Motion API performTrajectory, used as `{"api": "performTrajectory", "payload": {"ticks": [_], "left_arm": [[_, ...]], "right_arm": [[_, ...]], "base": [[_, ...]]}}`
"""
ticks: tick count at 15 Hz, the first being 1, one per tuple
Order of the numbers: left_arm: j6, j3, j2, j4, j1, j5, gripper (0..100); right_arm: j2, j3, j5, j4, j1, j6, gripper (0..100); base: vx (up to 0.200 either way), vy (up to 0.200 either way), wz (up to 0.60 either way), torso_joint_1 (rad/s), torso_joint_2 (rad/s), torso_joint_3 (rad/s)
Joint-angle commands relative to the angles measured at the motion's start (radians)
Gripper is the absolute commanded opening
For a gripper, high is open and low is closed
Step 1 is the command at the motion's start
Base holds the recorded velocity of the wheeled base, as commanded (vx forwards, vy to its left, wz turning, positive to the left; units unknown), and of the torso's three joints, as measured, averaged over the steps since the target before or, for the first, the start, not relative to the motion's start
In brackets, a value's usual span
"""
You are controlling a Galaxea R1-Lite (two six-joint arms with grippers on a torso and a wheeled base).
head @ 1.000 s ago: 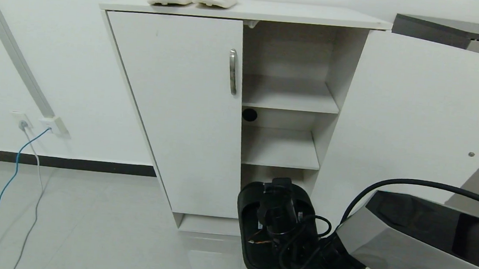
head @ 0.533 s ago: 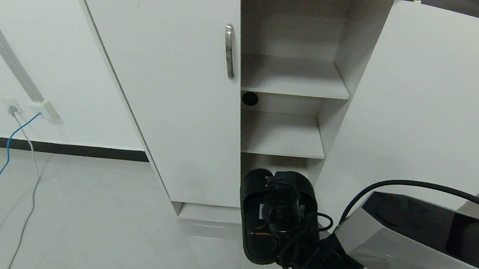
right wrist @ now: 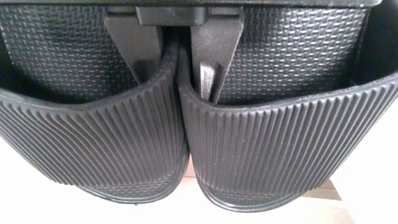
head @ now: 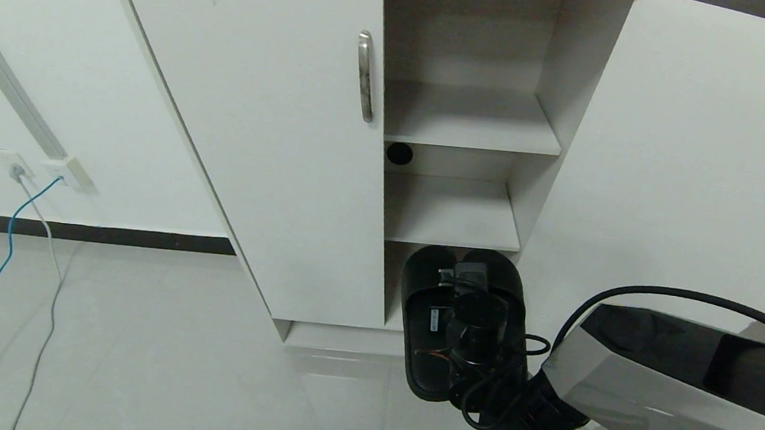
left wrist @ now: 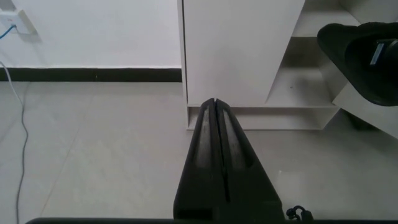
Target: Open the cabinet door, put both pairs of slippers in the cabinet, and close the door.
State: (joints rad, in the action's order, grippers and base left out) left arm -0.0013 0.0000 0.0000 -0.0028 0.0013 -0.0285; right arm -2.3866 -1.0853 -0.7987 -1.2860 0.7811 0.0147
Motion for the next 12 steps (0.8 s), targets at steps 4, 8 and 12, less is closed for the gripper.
{"api": "performTrajectory", "payload": {"ticks": [4,8,12], "left_arm": [[0.0,0.0,0.002,0.0,0.0,-0.001,0],[0.0,0.0,0.002,0.0,0.0,0.001,0],[0.0,0.0,0.002,0.0,0.002,0.001,0]], "right_arm": [[-0.017,0.001,0.0,-0.004,-0.003,0.001,0],[-0.022,0.001,0.0,-0.004,-0.005,0.001,0],[-0.016,0.001,0.0,-0.006,-0.006,0.001,0]], "base": [[0.15,0.0,0.0,0.002,0.0,0.004],[0.2,0.0,0.0,-0.002,0.0,0.005],[0.2,0.0,0.0,0.005,0.0,0.004]]}}
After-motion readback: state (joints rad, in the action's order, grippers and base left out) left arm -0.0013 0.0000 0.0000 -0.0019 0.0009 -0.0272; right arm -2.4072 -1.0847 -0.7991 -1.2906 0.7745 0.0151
